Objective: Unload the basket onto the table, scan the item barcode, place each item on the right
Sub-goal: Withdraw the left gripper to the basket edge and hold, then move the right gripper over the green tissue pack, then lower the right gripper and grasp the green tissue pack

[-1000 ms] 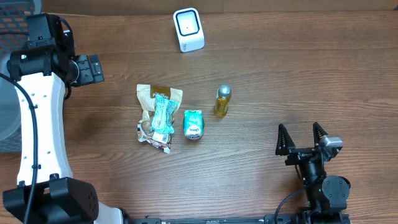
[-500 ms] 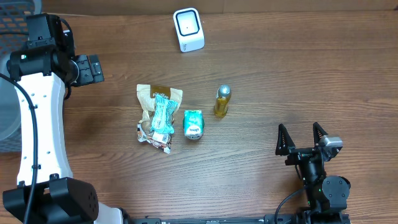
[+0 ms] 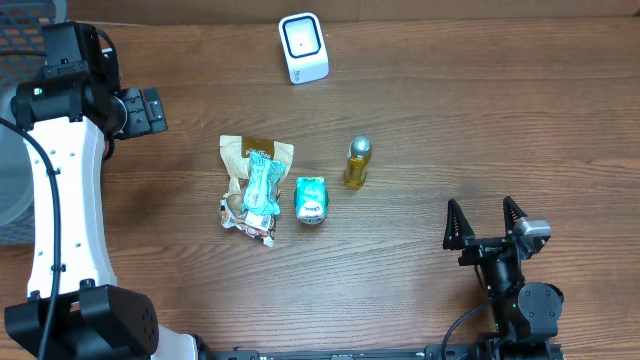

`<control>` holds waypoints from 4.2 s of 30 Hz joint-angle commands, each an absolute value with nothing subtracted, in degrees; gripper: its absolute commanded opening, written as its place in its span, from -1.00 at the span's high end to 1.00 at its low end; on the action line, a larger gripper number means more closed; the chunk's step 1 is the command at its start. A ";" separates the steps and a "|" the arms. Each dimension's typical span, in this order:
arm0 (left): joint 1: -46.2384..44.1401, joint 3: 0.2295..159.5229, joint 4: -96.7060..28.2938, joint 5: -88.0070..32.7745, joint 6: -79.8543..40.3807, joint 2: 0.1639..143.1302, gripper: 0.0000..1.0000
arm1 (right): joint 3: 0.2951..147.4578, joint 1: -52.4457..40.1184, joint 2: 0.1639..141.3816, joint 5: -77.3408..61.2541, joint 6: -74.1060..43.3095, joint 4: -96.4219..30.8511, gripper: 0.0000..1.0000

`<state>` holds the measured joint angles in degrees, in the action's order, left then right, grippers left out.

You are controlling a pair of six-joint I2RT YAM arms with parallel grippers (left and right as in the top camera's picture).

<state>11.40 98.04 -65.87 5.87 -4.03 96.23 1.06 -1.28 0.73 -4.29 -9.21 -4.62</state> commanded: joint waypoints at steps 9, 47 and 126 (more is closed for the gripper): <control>11.55 99.11 -65.98 6.17 -2.76 95.48 -0.99 | 0.45 -1.65 0.16 -4.43 -9.10 -4.40 -1.00; 11.57 99.11 -65.98 6.17 -2.76 95.48 -0.99 | 18.68 -1.65 1.76 -19.79 -19.05 -22.04 -1.00; 11.60 99.11 -66.00 6.17 -2.76 95.50 -0.98 | 62.96 -40.38 89.67 -4.91 -33.04 -32.38 0.06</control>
<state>11.40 98.04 -66.04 5.87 -4.01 96.23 61.82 -40.18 89.84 -7.81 -33.06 -32.67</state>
